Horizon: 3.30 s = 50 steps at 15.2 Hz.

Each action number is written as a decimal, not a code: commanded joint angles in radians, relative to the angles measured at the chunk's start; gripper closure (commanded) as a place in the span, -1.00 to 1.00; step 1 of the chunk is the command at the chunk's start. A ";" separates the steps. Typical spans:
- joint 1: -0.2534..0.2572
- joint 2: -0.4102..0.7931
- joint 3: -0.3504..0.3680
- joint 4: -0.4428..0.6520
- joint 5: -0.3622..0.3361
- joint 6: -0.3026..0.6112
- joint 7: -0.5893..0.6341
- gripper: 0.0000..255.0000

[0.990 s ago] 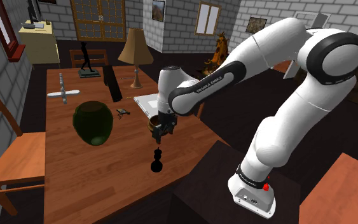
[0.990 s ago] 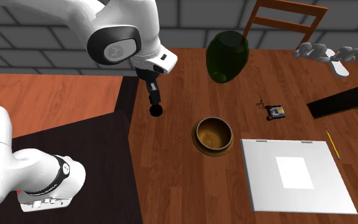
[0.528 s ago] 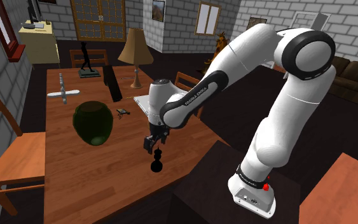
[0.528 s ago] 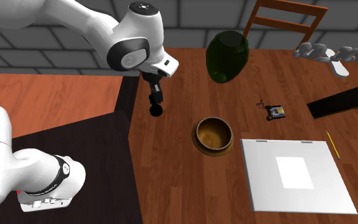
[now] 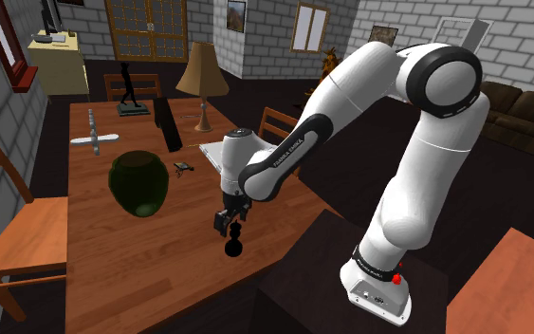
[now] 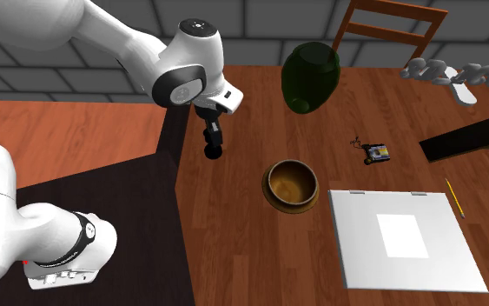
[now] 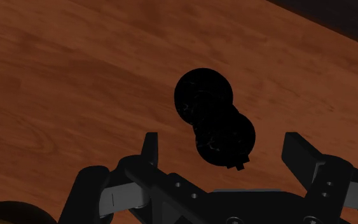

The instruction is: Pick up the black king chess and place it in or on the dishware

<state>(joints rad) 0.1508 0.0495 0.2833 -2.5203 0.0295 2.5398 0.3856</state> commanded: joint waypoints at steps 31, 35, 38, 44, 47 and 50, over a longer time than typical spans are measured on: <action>0.003 -0.194 -0.004 0.062 0.064 -0.250 -0.042 1.00; 0.004 -0.229 -0.008 0.086 0.070 -0.309 -0.047 1.00; 0.004 -0.253 -0.011 0.107 0.074 -0.353 -0.050 1.00; 0.004 -0.294 -0.018 0.153 0.079 -0.440 -0.054 1.00; 0.004 -0.307 -0.020 0.172 0.080 -0.471 -0.054 1.00; -0.031 -0.271 -0.063 0.216 0.056 -0.484 -0.116 1.00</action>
<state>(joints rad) 0.1299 -0.2370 0.2314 -2.3201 0.0933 2.0577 0.2861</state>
